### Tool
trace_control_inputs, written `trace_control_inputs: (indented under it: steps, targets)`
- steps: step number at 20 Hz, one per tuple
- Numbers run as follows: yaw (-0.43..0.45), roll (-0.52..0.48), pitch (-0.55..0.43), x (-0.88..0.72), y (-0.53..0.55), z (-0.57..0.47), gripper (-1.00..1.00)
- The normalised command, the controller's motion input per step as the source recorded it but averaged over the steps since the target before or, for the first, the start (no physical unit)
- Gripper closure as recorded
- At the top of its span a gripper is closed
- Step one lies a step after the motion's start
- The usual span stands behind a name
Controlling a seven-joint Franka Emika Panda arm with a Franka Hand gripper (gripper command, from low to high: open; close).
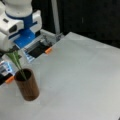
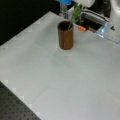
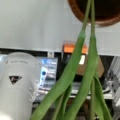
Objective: Flower insertion into a vase
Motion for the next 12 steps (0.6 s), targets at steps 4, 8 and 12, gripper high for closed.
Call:
trace_control_inputs:
  steps: [4,8,12]
  targets:
    - [-0.022,0.053,-0.356,0.44,0.38,-0.08,-1.00]
    - [-0.063,-0.037,-0.251,0.50,0.35,-0.05,-1.00]
    - [-0.073,-0.021,-0.098,0.49,0.27,0.02,-1.00]
